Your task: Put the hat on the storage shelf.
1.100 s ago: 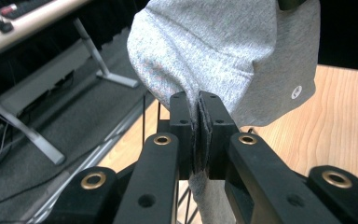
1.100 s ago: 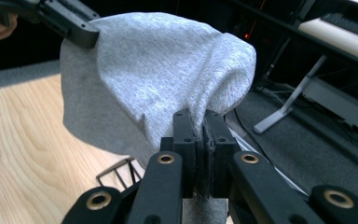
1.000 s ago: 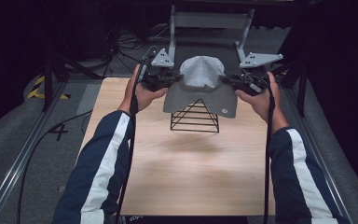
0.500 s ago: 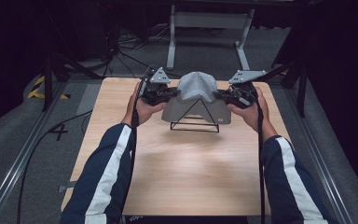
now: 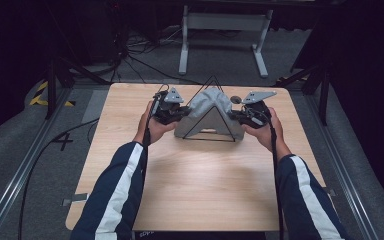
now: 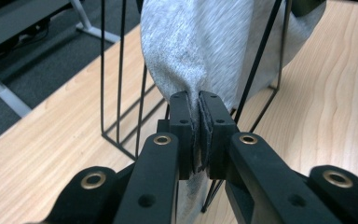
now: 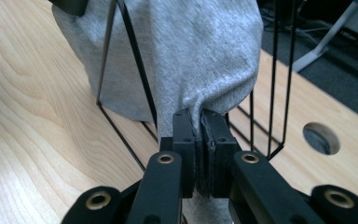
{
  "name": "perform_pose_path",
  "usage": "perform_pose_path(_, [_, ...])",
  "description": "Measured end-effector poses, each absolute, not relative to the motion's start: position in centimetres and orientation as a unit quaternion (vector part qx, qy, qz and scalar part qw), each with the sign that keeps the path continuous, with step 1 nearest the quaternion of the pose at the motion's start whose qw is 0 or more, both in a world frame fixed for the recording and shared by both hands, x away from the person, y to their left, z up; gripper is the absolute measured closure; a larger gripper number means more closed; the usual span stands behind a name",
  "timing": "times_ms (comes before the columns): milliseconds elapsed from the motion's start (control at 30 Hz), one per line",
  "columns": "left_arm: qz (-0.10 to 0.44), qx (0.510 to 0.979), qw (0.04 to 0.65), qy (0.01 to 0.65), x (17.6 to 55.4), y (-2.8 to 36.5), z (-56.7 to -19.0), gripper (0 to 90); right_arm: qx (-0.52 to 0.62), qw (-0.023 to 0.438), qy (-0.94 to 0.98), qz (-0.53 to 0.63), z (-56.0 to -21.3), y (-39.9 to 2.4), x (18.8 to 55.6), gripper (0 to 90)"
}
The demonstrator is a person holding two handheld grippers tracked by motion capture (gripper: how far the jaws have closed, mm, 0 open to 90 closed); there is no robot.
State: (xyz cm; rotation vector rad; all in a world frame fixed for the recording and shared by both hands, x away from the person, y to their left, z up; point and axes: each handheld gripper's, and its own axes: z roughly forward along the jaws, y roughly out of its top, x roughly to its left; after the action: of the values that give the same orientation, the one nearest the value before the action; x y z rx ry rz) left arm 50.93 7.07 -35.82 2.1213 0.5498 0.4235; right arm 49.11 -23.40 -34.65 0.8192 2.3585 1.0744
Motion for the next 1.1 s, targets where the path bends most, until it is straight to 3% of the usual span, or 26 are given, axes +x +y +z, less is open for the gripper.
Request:
perform_pose_path(400, [0.165,0.867,0.410,0.231,50.8,6.3,-39.0,84.3,0.314,0.210,0.851,0.364,-37.4,-23.2,49.6,84.1])
perform_pose_path(733, [0.210,0.868,0.393,0.219,49.1,8.4,-36.9,78.8,0.311,0.229,0.843,0.373,-35.8,-24.3,48.2,75.6])
perform_pose_path(1100, [0.216,0.891,0.356,0.183,45.3,11.7,-35.6,77.0,0.295,0.231,0.851,0.369,-34.1,-25.6,45.4,69.8])
